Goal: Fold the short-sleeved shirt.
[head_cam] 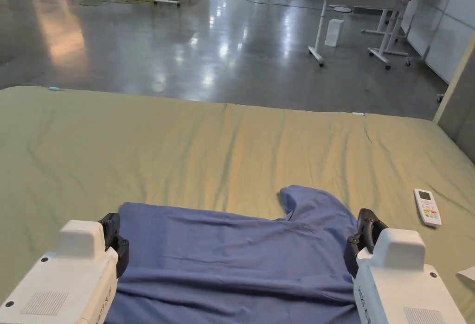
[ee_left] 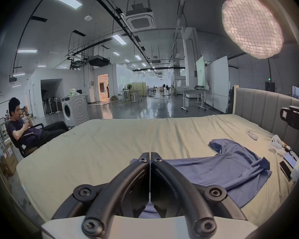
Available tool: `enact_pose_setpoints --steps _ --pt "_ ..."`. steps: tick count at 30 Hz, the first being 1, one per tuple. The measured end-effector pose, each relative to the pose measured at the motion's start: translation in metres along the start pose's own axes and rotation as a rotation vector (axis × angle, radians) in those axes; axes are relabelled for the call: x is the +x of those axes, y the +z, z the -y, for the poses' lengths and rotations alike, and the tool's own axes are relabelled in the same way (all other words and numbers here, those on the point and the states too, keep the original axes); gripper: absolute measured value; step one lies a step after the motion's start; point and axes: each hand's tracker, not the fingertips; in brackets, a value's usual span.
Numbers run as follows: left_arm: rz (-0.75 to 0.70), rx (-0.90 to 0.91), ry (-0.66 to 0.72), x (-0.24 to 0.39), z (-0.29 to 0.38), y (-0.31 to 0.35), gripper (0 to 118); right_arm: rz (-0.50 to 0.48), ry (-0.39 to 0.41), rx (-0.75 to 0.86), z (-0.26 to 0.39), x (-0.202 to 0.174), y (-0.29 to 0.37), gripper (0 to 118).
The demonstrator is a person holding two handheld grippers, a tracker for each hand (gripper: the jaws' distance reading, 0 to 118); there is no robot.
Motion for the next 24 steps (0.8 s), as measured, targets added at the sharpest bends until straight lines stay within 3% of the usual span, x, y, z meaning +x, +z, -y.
enact_pose_setpoints --steps 6,9,17,19,21,22,24 --pt "-0.022 -0.05 0.057 -0.02 0.004 -0.007 0 -0.007 0.005 -0.018 0.003 0.0 0.002 0" --pt "0.015 -0.168 0.143 -0.044 0.017 -0.022 0 -0.013 0.005 -0.034 0.007 0.002 0.003 0" --pt "0.049 -0.605 0.183 -0.083 0.054 -0.076 2 -0.018 0.027 -0.111 0.024 0.011 -0.002 0" --pt "0.04 -0.634 0.198 -0.087 0.061 -0.087 21 -0.017 0.036 -0.13 0.028 0.013 -0.003 0" --pt "0.044 -0.684 0.192 -0.089 0.067 -0.1 60 -0.013 0.049 -0.152 0.033 0.013 -0.003 0" --pt "0.041 -0.74 0.179 -0.087 0.071 -0.108 66 -0.015 0.054 -0.167 0.036 0.014 -0.003 0" --pt "0.064 -0.796 0.165 -0.086 0.076 -0.119 66 -0.015 0.056 -0.185 0.04 0.016 -0.004 0"
